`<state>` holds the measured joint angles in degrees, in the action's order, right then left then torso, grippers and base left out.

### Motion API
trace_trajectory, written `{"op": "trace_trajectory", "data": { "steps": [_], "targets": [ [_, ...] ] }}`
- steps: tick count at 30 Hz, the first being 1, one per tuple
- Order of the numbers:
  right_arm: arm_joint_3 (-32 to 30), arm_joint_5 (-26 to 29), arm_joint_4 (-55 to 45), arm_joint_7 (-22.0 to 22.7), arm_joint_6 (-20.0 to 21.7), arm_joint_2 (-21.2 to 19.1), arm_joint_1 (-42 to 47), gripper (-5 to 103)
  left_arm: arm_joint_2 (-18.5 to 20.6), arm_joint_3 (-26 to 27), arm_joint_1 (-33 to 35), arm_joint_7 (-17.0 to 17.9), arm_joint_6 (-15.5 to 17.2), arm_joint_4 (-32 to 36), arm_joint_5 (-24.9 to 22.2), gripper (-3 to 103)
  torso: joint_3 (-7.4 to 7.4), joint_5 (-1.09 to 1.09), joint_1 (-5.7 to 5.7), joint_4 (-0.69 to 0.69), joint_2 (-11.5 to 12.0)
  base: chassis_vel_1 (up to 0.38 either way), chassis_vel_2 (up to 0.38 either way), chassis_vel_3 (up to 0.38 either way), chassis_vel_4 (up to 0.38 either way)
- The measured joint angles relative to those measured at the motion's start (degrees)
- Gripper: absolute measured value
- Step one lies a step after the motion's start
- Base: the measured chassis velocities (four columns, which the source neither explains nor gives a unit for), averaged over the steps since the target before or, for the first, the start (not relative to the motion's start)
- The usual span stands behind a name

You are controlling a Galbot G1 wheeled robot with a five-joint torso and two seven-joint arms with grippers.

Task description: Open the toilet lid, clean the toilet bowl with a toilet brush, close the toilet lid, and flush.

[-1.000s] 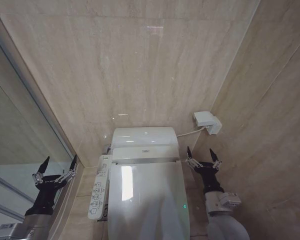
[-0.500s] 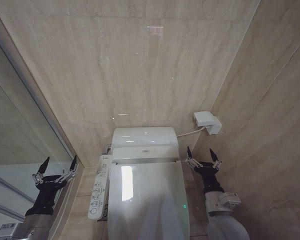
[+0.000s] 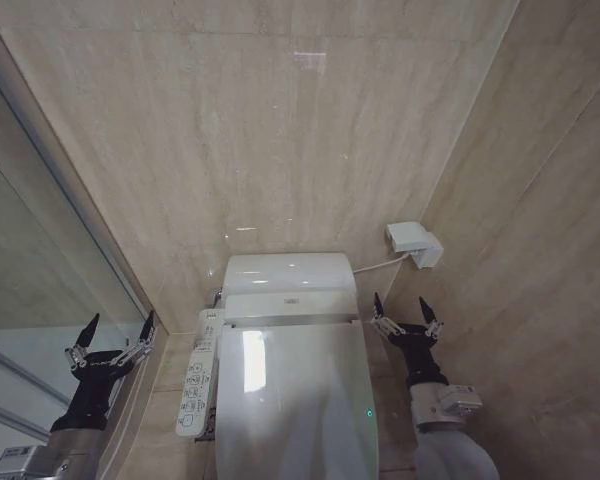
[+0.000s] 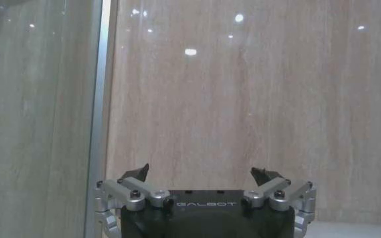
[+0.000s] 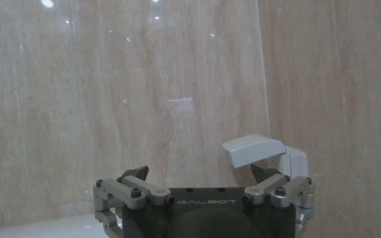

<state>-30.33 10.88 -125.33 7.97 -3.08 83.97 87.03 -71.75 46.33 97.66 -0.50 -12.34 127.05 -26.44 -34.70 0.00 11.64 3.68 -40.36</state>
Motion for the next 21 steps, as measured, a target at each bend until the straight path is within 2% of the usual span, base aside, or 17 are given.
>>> {"op": "trace_trajectory", "data": {
  "steps": [11,21],
  "targets": [
    [0.0,0.0,0.0,0.0,0.0,0.0,0.0,100,0.0,0.0,0.0,0.0,0.0,0.0,0.0,100,0.01,-0.02,-0.02,0.00,0.0,0.155,-0.154,-0.151,0.161],
    [0.0,0.0,0.0,0.0,0.0,0.0,0.0,100,0.0,0.0,0.0,0.0,0.0,0.0,0.0,100,0.02,0.00,-0.04,-0.01,0.0,0.258,-0.268,-0.270,0.258]
  ]
}}
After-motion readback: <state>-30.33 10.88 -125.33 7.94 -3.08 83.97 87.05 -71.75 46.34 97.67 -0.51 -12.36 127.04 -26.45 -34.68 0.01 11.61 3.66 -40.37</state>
